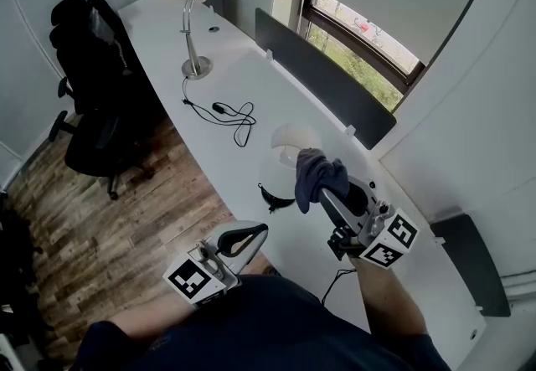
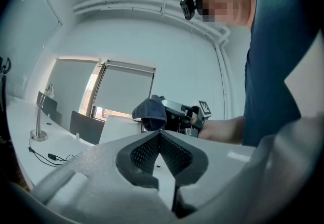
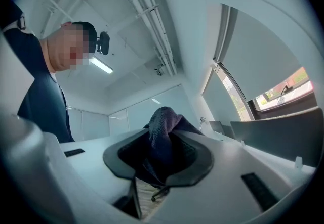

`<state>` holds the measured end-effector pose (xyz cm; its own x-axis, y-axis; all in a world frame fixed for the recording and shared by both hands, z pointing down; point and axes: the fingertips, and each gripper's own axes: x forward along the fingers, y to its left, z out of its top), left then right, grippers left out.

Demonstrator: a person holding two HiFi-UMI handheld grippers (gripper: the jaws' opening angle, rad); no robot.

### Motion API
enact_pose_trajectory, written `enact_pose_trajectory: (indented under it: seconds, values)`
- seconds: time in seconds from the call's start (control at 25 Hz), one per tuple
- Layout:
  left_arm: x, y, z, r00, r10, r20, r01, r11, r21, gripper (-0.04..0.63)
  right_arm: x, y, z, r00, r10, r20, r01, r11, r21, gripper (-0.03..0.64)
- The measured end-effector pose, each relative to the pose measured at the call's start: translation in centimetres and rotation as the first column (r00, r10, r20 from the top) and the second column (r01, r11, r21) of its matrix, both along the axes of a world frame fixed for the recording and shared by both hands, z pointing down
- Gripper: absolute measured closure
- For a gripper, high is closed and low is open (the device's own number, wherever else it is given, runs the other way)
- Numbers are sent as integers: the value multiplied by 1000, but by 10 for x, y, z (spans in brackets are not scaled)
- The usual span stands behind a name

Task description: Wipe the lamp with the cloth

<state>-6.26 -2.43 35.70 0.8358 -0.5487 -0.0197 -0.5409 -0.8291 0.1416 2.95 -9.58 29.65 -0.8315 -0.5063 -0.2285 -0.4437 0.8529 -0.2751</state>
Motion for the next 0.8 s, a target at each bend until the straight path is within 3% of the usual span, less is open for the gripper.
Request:
enact_pose_trajectory:
  seconds: [0.6,0.8]
  values:
    - [6,2,-10,996,33,-87,-26,997,71,589,-25,48,71,1000,-21,-17,19,993,-115,494]
    - [7,2,-2,999,29,-44,-28,999,23,589,-37,61,84,997,-48,-58,41,993,-113,494]
